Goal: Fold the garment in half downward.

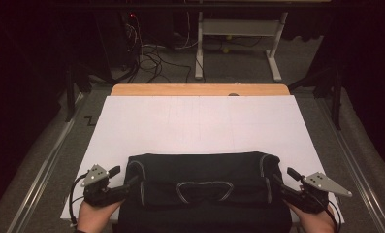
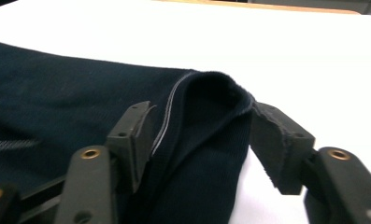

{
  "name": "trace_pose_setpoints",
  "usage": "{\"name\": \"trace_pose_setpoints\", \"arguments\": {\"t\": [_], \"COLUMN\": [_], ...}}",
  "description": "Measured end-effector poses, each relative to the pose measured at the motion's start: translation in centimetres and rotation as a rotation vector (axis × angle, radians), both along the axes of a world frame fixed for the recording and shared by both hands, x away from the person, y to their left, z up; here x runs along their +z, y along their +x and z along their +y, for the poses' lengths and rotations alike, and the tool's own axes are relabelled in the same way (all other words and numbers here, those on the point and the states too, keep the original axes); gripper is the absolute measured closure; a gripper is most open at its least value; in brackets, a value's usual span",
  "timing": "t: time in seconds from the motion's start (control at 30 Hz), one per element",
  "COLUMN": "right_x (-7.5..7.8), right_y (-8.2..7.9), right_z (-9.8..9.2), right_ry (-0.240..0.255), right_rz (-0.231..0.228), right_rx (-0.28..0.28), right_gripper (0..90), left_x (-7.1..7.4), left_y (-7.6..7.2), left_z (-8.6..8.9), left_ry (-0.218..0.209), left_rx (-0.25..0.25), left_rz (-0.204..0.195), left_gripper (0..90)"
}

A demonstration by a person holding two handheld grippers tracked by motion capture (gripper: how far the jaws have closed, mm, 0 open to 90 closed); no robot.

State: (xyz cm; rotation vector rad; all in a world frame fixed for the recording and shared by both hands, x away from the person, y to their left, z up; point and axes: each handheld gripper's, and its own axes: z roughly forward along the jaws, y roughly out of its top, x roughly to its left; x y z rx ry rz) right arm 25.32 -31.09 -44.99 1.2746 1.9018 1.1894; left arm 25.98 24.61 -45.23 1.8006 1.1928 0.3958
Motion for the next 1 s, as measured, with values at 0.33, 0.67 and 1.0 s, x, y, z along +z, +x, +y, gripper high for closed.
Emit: {"name": "trace_pose_setpoints", "arguments": {"t": [0.33,0.67,1.0], "right_x": [0.5,-1.0,-2.2], "right_y": [5.9,9.1,8.6], "right_z": [1.1,1.7,1.4], "right_ry": [-0.003,-0.067,-0.095], "right_rz": [0.023,0.176,0.260], "right_rx": [-0.028,-0.063,-0.055], "right_gripper": [33.3,32.1,34.6], "left_x": [0.1,-2.1,-2.8], "left_y": [5.3,8.1,6.8], "left_z": [-0.5,-1.6,-1.9], "left_ry": [-0.034,0.121,0.180], "left_rx": [0.041,0.052,0.043], "left_rz": [0.026,0.171,0.178], "left_gripper": [17.6,21.8,30.1]}}
